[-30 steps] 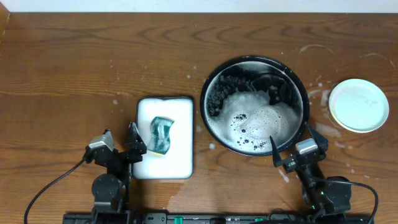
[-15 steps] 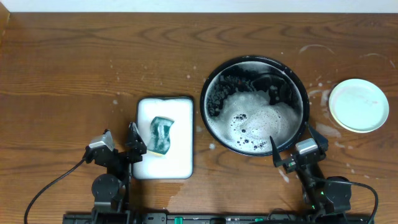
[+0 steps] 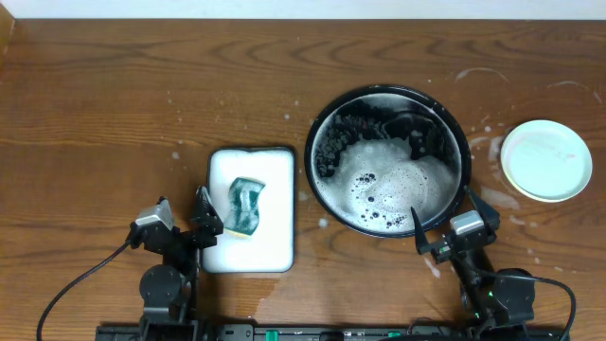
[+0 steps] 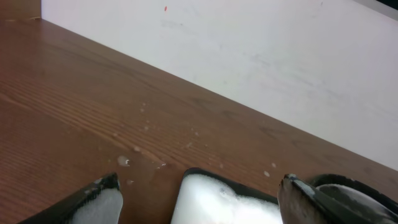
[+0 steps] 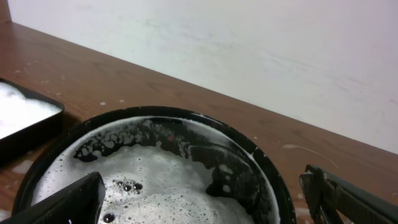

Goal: Clean dirty plates on tray and stack at the side

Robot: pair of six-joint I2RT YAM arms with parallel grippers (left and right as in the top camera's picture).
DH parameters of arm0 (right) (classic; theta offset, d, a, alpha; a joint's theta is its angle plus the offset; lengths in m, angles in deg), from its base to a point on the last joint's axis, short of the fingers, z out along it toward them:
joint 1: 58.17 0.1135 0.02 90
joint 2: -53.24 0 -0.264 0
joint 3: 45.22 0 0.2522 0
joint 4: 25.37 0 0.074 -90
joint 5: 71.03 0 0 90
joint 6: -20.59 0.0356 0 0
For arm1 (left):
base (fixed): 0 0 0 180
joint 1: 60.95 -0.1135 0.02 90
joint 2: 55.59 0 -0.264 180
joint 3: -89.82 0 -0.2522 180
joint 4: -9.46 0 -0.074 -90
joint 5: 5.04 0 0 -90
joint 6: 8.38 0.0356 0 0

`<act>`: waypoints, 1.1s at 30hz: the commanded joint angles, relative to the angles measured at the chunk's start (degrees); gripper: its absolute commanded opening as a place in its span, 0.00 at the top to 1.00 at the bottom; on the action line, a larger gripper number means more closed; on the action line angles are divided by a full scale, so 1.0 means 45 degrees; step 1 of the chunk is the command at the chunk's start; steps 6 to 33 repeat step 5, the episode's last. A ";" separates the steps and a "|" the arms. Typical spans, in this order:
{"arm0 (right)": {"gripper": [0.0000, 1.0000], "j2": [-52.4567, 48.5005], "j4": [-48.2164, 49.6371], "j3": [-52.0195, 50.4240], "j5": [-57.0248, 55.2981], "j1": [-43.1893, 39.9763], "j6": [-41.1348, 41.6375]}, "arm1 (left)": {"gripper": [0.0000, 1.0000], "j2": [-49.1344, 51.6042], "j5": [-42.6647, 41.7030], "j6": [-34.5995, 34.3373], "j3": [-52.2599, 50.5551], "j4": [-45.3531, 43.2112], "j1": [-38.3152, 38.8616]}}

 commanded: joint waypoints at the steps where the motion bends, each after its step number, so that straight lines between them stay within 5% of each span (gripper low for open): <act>1: 0.01 0.0053 -0.0010 -0.0053 -0.0024 0.0175 -0.0073 | 0.18 -0.0078 0.0107 0.0287 -0.0155 0.0627 -0.0058; 33: 0.01 0.0053 -0.0010 -0.0053 -0.0024 0.0175 -0.0073 | 0.18 -0.0078 0.0112 0.0287 -0.0155 0.0627 -0.0058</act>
